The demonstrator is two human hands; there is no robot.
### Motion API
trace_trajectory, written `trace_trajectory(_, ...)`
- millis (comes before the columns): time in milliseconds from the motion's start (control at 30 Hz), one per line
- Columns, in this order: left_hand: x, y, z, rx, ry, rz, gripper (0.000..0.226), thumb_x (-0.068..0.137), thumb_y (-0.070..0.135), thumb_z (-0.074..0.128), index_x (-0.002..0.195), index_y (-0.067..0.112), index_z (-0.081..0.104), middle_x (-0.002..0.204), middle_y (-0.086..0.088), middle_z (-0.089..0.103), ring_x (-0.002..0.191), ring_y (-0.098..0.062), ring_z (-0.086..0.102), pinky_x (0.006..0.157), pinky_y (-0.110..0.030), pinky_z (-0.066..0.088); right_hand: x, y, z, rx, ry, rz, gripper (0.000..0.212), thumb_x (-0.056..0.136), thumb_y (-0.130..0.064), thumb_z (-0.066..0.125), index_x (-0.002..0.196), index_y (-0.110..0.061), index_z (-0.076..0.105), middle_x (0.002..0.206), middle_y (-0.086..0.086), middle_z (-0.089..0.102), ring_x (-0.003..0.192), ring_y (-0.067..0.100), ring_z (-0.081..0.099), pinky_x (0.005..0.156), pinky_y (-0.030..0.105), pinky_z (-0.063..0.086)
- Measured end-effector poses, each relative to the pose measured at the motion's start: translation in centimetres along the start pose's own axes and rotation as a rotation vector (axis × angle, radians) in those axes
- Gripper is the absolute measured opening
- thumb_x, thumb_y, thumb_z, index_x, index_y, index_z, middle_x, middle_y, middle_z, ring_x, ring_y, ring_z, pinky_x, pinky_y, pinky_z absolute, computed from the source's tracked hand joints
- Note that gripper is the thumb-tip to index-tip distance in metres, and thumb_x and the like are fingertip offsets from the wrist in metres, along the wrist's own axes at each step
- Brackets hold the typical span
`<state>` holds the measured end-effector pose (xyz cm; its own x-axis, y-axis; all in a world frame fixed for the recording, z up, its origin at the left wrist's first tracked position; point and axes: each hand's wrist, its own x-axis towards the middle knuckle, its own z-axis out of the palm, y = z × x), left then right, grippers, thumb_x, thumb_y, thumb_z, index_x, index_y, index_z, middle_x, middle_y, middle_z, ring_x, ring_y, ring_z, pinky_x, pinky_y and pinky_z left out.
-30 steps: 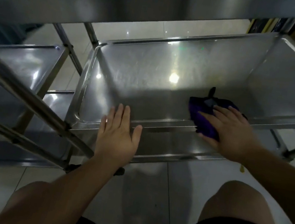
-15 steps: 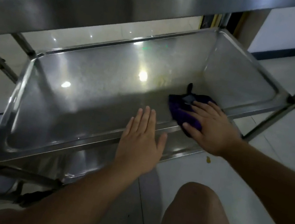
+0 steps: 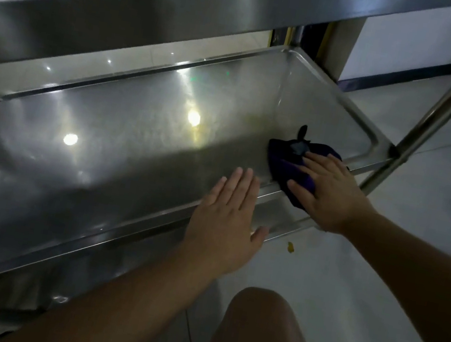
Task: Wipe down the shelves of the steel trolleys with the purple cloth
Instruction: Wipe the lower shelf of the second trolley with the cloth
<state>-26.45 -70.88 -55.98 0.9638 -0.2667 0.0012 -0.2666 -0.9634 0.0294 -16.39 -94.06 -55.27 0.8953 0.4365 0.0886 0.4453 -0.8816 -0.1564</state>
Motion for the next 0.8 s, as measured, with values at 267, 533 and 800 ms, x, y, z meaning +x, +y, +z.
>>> trace_trajectory(267, -0.3, -1.3, 0.9, -0.012, 0.038, 0.08, 0.099, 0.096, 0.077, 0.02, 0.168, 0.018, -0.013, 0.178, -0.002, -0.008, 0.163, -0.016, -0.01, 0.131, -0.036, -0.002, 3.6, 5.7, -1.2, -0.114, -0.096, 0.197, 0.077, 0.098, -0.063, 0.003, 0.16, -0.027, 0.032, 0.164, 0.011, 0.037, 0.153, 0.03, 0.027, 0.125, 0.05, 0.017)
trace_trajectory(533, -0.5, -1.5, 0.5, -0.073, 0.008, 0.085, 0.101, 0.096, 0.083, 0.017, 0.168, 0.02, -0.014, 0.177, 0.003, -0.012, 0.161, -0.012, -0.017, 0.132, -0.037, -0.001, 8.0, 9.1, -1.8, -0.14, -0.2, 0.356, 0.057, 0.107, -0.047, 0.019, 0.161, -0.03, 0.026, 0.171, 0.005, 0.017, 0.157, 0.033, 0.011, 0.126, 0.056, 0.01)
trace_trajectory(800, -0.7, -1.4, 0.0, -0.063, 0.001, 0.086, 0.104, 0.094, 0.082, 0.03, 0.17, 0.019, -0.002, 0.178, 0.004, -0.003, 0.162, -0.012, -0.011, 0.132, -0.039, 0.006, 14.5, 11.3, -2.7, 0.019, -0.1, 0.358, 0.075, 0.095, -0.069, 0.013, 0.159, -0.031, 0.024, 0.168, 0.007, 0.024, 0.153, 0.033, 0.022, 0.122, 0.056, 0.02)
